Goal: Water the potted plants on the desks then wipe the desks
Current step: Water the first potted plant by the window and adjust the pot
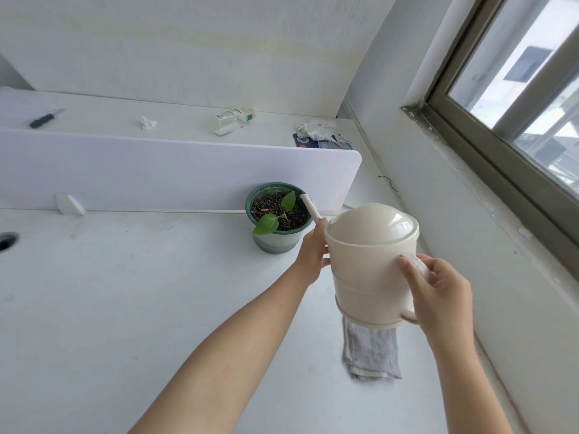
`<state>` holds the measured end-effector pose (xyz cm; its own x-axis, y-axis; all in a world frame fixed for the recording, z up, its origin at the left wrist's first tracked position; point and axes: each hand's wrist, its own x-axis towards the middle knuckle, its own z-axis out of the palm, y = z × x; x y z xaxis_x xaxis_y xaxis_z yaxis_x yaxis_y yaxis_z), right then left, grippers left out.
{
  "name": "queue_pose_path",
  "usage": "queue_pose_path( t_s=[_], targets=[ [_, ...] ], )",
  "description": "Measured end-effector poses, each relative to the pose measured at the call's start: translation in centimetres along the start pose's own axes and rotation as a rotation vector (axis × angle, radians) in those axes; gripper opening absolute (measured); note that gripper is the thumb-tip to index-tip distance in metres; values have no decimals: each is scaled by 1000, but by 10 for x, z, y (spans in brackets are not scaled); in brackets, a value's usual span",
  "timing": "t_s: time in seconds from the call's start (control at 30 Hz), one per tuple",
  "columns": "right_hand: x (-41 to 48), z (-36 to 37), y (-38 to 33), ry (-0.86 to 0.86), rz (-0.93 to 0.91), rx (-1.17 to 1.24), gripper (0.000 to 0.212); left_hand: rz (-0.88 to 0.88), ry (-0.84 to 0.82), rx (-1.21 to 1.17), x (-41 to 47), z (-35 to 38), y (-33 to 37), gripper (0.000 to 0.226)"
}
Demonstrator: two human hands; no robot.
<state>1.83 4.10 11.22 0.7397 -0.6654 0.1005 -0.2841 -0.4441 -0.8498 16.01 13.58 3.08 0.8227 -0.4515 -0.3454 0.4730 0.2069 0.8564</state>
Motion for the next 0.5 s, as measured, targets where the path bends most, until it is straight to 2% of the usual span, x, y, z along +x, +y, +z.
queue_pose_path(
  t_s=[0.1, 0.37, 0.5],
  targets=[
    [-3, -2, 2, -12, 11, 18, 12, -7, 6, 6, -4, -2, 2, 29],
    [-32, -12, 24, -87, 45, 85, 16, -53, 7, -13, -31, -14, -26, 25],
    [-51, -17, 39, -128, 75, 154, 7, -28, 53, 1, -51, -22, -36, 26]
  ],
)
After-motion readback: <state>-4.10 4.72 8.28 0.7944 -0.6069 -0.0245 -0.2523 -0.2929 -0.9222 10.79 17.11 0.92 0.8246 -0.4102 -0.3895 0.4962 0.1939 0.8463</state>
